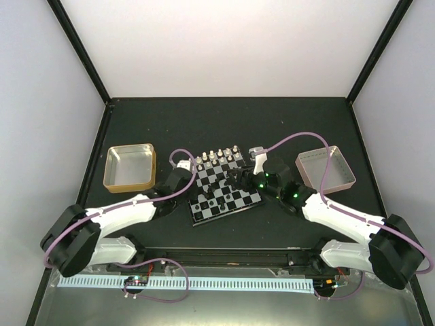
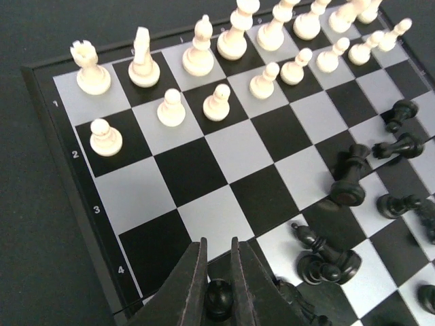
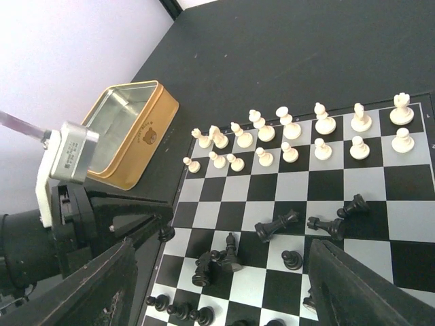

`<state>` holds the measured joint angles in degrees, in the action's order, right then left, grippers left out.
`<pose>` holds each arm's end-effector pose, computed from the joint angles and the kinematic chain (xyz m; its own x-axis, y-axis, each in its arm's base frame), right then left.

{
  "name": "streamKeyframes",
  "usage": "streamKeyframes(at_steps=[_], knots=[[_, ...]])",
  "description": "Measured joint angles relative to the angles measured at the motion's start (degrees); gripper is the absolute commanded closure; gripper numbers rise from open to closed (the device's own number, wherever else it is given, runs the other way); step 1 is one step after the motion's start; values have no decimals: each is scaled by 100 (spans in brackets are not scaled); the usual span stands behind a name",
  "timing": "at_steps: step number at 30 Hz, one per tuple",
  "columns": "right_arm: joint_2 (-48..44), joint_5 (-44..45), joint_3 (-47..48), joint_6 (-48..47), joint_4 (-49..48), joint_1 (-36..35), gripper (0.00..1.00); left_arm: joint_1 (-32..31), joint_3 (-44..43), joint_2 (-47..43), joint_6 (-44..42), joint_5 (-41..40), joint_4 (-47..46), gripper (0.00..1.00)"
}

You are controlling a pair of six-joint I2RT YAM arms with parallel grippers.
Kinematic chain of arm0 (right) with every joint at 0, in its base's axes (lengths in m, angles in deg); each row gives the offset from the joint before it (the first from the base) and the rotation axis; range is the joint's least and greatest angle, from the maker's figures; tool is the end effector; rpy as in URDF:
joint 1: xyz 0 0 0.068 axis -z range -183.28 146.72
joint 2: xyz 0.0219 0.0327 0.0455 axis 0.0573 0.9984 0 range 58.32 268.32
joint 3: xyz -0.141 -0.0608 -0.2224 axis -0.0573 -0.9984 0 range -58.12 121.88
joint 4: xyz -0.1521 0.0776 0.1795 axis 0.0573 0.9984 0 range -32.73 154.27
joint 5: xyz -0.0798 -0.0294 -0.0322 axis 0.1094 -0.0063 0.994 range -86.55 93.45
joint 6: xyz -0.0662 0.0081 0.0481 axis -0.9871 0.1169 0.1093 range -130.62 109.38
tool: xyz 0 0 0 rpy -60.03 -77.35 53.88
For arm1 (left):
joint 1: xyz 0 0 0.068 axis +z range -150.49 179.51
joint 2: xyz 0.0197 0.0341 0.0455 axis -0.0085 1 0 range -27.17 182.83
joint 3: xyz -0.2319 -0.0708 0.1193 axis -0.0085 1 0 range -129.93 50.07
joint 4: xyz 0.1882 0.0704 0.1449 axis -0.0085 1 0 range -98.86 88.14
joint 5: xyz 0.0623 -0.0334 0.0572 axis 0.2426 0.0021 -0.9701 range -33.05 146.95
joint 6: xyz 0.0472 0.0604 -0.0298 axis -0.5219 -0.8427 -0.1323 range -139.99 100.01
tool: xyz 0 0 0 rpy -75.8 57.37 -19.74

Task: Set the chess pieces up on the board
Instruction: Place the chess piece on the chessboard.

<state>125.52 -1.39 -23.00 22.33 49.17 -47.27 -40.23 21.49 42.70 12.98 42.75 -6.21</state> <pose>0.1962 0.1977 0.2240 -0.6520 0.1240 -0.7480 -0.4682 0.7102 0.5258 0.2003 -0.1438 0.1524 -0.7110 -0.0949 -0.6967 0.1157 0.9616 -0.2490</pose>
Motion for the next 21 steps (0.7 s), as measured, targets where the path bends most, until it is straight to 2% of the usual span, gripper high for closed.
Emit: streamKeyframes(at_steps=[5,13,16,21], knots=[[0,37,0,-4,63,0,30,-170,125,450,-11,-155,-396,88],[0,83,0,-9,96,4,31,-341,184,529,42,-227,-348,49],[-2,83,0,-4,114,4,30,-341,55,267,125,-205,175,44],[-2,83,0,-2,131,15,31,-302,-584,96,243,-20,1025,46]])
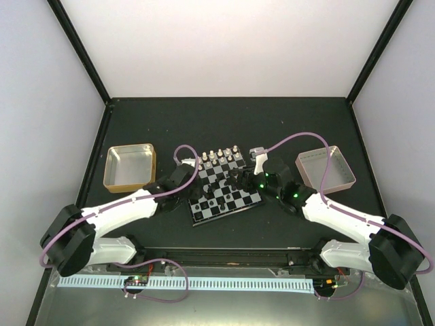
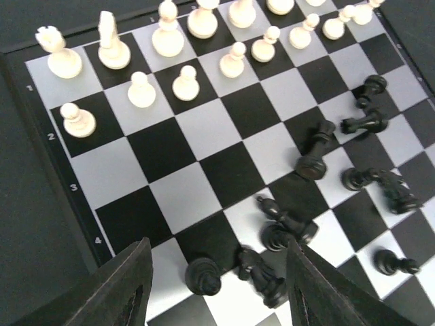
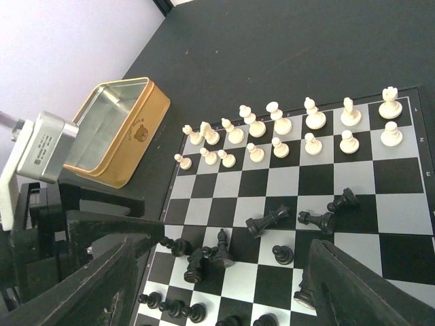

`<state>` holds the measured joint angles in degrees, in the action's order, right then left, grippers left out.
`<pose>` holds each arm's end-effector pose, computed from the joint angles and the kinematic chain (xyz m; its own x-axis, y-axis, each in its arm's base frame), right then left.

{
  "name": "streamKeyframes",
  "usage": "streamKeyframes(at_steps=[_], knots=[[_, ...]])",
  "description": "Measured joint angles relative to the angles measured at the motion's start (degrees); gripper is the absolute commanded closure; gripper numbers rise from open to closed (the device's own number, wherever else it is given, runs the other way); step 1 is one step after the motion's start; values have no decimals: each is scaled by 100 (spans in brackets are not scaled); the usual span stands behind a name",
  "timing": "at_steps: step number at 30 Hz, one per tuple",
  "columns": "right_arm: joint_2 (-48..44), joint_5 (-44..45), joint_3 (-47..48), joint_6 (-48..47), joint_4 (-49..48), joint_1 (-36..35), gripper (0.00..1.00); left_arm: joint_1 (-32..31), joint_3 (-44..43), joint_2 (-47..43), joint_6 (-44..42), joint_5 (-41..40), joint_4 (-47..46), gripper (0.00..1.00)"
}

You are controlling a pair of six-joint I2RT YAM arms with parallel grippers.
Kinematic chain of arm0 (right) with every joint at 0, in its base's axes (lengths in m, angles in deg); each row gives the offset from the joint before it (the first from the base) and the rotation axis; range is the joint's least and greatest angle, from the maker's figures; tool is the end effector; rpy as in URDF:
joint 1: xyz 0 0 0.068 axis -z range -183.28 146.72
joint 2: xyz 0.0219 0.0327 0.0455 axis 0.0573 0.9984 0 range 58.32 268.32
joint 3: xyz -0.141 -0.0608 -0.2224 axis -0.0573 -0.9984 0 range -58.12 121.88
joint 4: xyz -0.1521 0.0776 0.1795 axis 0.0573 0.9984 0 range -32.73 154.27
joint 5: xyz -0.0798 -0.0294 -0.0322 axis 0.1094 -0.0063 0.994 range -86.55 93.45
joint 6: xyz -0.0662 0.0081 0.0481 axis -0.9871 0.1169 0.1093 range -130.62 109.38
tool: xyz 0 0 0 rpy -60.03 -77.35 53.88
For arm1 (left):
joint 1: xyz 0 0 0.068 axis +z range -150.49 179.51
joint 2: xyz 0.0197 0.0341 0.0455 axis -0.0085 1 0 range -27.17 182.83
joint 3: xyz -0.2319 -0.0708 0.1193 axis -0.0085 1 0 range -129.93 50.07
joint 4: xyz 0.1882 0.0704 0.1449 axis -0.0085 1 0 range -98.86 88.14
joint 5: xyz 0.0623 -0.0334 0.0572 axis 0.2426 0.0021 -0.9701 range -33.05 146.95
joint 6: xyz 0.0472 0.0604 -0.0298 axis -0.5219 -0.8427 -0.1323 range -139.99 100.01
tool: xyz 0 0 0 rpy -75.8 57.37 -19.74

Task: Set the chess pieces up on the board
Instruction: Place the chess piece on the chessboard, then pick up the chess piece from the chessboard.

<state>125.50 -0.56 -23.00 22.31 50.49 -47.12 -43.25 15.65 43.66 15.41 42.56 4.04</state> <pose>0.1965 0.1955 0.2210 -0.6590 0.1191 -0.7427 -0.4507 0.7280 0.5167 0.1945 -0.1557 0.1632 -0.7658 -0.0560 -0.6406 0.1166 0.9676 -0.2240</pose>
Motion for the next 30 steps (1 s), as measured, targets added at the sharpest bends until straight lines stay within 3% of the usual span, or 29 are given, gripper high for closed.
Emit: streamKeyframes(at_steps=[12,16,24,30], knots=[[0,2,-20,55,20,13,37,420,-925,566,-160,1130,1309,62],[0,2,-24,57,24,15,39,487,-997,804,-208,1296,1449,63],[0,2,-24,48,22,20,41,535,-1019,1021,-232,1368,1521,82],[0,0,-24,42,22,26,42,560,-1093,1097,-247,1375,1561,82]])
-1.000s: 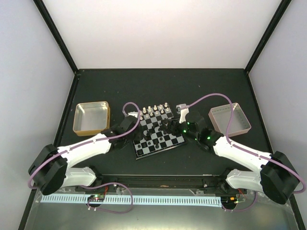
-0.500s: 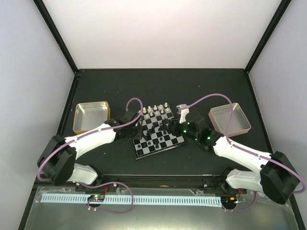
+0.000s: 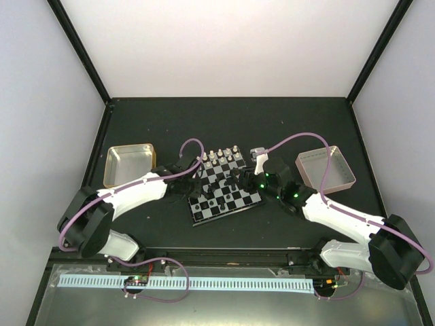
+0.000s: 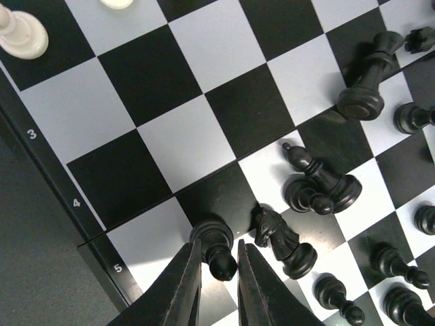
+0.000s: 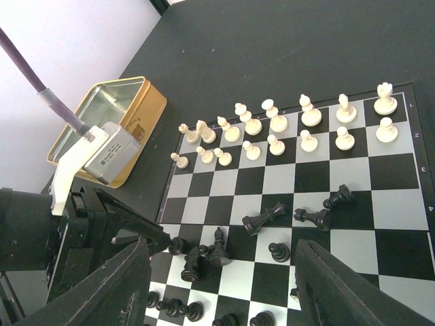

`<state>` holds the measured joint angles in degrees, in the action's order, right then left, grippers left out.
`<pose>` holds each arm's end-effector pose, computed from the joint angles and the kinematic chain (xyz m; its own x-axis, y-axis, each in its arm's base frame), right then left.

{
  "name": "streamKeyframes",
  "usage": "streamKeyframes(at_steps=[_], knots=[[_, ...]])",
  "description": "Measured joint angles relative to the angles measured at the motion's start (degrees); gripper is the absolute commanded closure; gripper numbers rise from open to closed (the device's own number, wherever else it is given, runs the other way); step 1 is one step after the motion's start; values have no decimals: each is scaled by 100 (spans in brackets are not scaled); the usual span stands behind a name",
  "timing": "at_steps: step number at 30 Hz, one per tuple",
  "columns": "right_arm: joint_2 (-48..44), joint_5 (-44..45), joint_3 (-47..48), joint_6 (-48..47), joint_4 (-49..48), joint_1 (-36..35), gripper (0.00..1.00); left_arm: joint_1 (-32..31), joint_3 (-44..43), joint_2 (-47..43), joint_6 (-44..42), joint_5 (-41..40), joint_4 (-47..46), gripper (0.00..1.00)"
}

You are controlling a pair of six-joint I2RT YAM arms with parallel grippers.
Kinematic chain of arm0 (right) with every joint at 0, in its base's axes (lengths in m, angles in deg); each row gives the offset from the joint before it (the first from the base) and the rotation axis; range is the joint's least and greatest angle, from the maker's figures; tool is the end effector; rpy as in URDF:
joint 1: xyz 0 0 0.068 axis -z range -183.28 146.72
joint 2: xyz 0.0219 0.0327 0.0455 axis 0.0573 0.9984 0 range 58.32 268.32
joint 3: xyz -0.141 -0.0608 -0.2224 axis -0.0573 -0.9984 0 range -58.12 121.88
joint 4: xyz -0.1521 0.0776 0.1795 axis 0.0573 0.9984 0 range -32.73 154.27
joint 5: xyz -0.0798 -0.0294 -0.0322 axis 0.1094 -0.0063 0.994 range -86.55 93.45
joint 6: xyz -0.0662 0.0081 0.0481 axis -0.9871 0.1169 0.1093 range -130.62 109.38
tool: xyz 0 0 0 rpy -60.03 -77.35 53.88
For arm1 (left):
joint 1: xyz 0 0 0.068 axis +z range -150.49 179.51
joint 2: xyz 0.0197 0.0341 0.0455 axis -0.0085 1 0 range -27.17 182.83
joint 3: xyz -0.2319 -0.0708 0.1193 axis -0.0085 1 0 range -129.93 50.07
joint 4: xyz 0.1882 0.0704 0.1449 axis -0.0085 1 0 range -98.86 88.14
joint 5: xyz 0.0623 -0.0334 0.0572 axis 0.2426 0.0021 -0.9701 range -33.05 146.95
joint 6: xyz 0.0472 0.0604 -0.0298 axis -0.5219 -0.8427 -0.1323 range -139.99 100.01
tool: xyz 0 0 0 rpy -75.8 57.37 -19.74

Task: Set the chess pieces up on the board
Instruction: Pick up the chess piece from the chessboard, then place the chess piece on the chessboard.

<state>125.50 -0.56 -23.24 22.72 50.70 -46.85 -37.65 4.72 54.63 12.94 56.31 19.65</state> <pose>0.1968 0.1941 0.2190 -0.6658 0.1235 -0.7359 -0.4396 0.7320 0.5205 0.2118 -0.1596 0.1516 -0.9323 0.0247 -0.3608 0.1113 0.9688 -0.2215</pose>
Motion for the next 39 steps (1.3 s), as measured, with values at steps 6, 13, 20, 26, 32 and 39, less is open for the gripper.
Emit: streamKeyframes(at_steps=[6,13,20,26,32,39], knots=[[-4,2,0,0,2,17,42,9,-68,52,-52,0,15,93],[-42,2,0,0,17,24,43,9,-116,20,-109,-33,164,97],[-103,2,-2,2,17,28,43,9,-155,-780,-151,-22,575,97],[-157,142,-74,57,17,28,43,-168,-278,-1325,-216,92,800,97],[-199,728,-221,442,166,127,43,-940,-365,-1272,-114,46,927,97],[-199,1141,-540,1036,367,494,43,-1598,-404,-874,26,72,894,96]])
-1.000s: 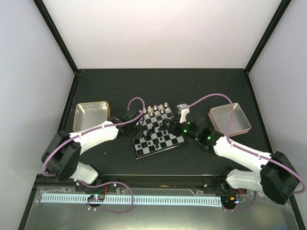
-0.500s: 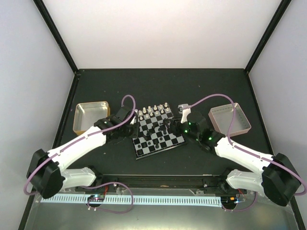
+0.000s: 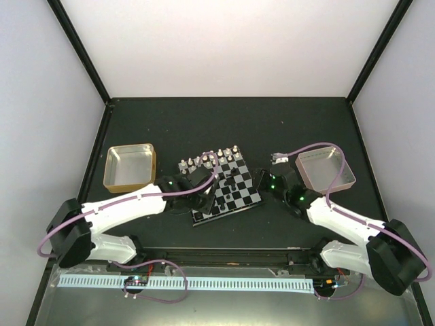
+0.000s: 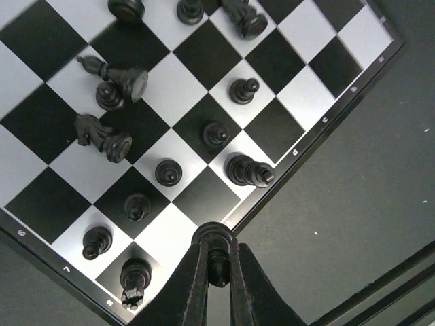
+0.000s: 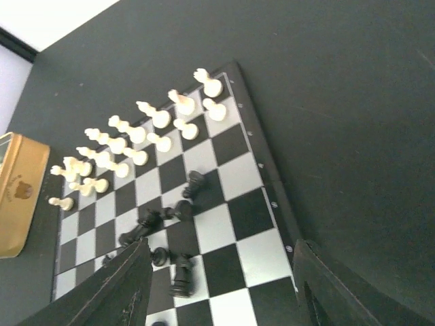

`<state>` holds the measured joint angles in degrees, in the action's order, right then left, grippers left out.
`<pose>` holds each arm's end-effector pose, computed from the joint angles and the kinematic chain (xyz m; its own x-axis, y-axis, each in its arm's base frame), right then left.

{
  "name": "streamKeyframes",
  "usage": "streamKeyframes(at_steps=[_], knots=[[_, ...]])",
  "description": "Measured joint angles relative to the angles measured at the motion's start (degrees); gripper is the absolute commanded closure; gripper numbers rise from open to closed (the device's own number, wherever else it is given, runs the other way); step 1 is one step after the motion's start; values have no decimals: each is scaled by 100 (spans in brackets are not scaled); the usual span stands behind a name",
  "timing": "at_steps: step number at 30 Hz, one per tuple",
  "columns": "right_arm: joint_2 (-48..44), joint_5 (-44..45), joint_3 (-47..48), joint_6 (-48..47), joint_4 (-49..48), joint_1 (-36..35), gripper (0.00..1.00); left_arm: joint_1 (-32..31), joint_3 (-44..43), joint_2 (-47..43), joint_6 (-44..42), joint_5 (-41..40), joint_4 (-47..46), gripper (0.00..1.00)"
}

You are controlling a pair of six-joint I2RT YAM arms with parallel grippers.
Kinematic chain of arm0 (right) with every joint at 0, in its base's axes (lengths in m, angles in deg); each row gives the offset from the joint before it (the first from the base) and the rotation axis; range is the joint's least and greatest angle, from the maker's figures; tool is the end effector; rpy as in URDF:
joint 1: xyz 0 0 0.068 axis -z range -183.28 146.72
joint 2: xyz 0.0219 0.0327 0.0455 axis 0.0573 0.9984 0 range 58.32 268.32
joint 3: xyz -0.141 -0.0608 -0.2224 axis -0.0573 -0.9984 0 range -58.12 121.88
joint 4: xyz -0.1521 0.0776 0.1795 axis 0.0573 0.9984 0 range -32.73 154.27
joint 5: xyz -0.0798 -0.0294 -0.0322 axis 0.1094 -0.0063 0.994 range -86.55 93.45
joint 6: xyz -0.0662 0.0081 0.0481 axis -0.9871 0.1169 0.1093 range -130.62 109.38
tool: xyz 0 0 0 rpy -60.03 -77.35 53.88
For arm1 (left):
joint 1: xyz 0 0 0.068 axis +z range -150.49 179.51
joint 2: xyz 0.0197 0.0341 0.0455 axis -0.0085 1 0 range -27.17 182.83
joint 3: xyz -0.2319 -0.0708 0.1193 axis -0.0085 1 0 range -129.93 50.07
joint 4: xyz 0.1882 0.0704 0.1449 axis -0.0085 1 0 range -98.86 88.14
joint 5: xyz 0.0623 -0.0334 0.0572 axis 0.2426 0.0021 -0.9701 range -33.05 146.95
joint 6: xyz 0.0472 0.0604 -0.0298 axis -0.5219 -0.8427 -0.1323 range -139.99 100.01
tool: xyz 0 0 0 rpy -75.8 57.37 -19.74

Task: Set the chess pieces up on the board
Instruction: Place the chess piece on the chessboard.

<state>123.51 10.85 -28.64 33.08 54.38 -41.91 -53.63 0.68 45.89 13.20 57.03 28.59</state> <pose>0.2044 0.1514 0.1865 -0.6754 0.3374 -0.6558 -0.0939 0.8427 0.5302 0.1493 -0.1994 0.1984 -0.8778 0.2583 -0.4035 0.3824 0.8851 -0.2653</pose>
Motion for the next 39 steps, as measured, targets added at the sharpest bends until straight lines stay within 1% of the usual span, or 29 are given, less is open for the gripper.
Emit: streamKeyframes(at_steps=[6,15,23,31,39], knots=[[15,-4,-175,256,37,129,43,-74,0,505,4,35,-131,96],[28,-48,-175,299,33,177,42,-133,0,1091,9,-42,-350,95],[46,-94,-175,297,33,219,43,-164,-9,1193,7,-120,-483,90],[50,-168,-175,297,31,240,43,-164,-31,1224,7,-114,-498,76],[48,-326,-164,256,44,240,43,-164,-59,1187,4,-125,-448,70]])
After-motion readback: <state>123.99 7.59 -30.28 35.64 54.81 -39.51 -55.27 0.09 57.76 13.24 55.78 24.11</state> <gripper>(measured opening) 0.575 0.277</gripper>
